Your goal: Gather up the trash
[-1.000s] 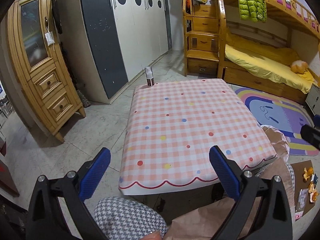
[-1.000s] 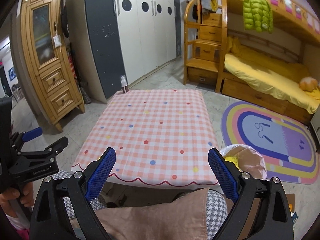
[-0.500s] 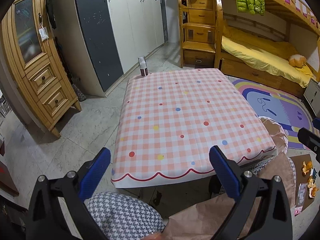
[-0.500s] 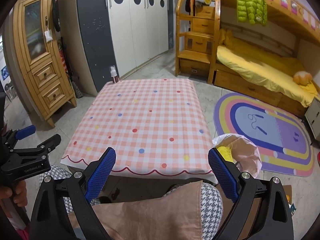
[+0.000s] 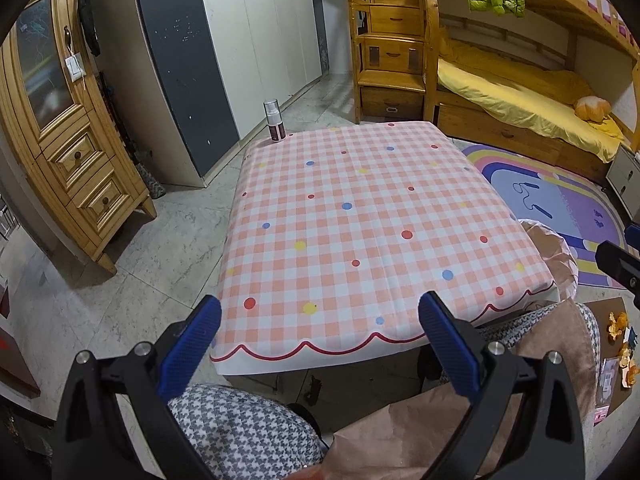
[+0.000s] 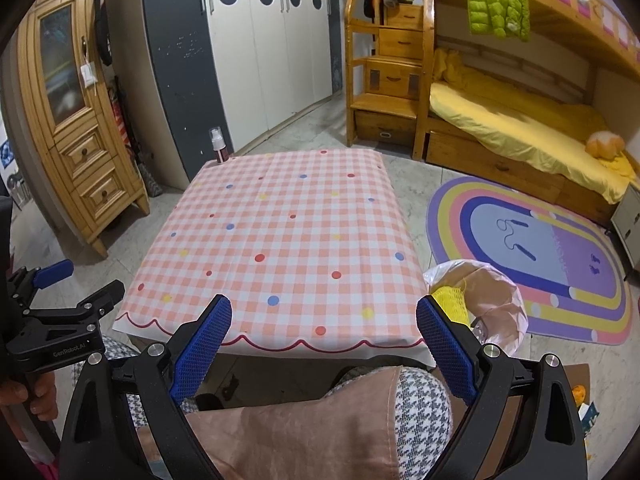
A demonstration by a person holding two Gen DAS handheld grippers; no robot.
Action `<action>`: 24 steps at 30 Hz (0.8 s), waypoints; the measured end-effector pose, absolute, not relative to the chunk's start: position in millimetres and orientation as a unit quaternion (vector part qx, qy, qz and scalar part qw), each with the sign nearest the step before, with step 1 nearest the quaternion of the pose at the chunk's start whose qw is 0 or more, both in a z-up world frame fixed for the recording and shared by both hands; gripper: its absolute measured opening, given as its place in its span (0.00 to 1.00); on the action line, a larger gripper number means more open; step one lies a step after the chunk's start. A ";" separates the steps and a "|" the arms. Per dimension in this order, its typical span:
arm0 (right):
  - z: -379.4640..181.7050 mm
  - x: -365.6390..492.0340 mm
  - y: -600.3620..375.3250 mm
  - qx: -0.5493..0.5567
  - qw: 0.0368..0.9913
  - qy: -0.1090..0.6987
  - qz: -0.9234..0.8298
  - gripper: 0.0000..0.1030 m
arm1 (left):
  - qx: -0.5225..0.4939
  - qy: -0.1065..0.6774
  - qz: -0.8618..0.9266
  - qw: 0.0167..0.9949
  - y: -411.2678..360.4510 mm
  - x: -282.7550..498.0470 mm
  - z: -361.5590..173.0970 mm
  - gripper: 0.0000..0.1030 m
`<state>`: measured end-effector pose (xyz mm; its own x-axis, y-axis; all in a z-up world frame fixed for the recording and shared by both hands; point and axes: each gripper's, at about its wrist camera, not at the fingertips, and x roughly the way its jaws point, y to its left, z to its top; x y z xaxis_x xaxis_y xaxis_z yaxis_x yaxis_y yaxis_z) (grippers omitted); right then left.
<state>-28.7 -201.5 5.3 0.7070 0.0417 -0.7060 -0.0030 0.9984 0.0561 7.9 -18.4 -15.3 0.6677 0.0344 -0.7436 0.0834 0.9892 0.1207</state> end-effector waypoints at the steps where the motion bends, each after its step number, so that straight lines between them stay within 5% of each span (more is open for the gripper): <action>1: 4.8 -28.6 -202.1 0.025 0.923 0.383 0.012 0.90 | 0.070 0.407 -0.013 0.911 -18.2 7.8 -15.1 0.93; 24: 3.2 -27.6 -200.8 0.024 0.923 0.383 0.014 0.90 | 0.067 0.402 -0.001 0.913 -12.9 10.1 -10.8 0.93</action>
<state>-27.6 -200.8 3.2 0.7068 0.0451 -0.7060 -0.0084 0.9984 0.0553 10.1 -12.9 -10.8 0.6762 0.0514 -0.7349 0.0558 0.9911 0.1207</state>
